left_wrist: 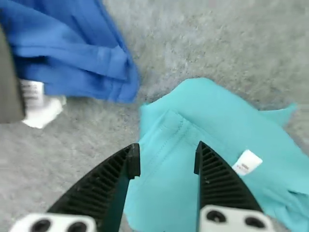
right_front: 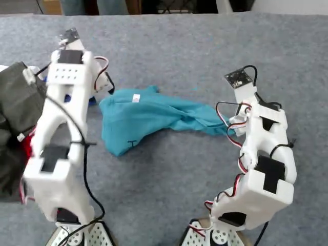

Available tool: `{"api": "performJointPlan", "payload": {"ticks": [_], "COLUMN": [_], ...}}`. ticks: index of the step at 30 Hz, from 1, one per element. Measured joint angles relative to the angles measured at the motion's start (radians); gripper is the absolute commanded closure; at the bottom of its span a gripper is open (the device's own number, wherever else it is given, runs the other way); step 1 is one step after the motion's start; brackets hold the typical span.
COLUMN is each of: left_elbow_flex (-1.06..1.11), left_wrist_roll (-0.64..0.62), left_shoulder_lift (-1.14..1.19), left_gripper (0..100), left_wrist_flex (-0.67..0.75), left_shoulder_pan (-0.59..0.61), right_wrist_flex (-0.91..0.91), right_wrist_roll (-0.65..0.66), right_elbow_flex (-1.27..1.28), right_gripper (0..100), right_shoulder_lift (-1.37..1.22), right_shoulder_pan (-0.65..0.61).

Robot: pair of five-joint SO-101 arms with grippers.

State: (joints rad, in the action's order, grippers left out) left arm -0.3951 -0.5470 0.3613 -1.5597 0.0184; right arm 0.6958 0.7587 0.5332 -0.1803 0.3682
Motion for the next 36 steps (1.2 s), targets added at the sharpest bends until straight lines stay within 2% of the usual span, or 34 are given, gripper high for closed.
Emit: {"api": "performJointPlan", "payload": {"ticks": [6, 12, 17, 26, 31, 36], "left_elbow_flex": [-0.388, -0.572, -0.580, -0.549, -0.427, -0.354], "left_wrist_roll": [-0.026, -0.055, -0.075, -0.051, 0.000, 0.028], "left_shoulder_lift": [0.324, 0.477, 0.503, 0.503, 0.465, 0.460], "left_gripper": [80, 80, 89, 90, 98, 97], "left_wrist_flex": [-0.169, -0.187, -0.187, -0.190, -0.190, -0.190], "left_shoulder_pan": [-0.038, -0.064, -0.063, -0.063, -0.098, -0.115], "right_wrist_flex": [-0.025, -0.028, -0.028, -0.028, -0.028, -0.028], "right_wrist_roll": [-0.006, -0.006, -0.006, -0.006, -0.006, -0.006], "right_elbow_flex": [0.020, 0.021, 0.021, 0.021, 0.021, 0.021], "right_gripper": [98.5, 98.5, 98.5, 98.5, 98.5, 98.5], "right_shoulder_lift": [0.006, 0.006, 0.006, 0.006, 0.006, 0.006], "right_shoulder_pan": [0.000, 0.000, 0.000, 0.000, 0.000, 0.000]}}
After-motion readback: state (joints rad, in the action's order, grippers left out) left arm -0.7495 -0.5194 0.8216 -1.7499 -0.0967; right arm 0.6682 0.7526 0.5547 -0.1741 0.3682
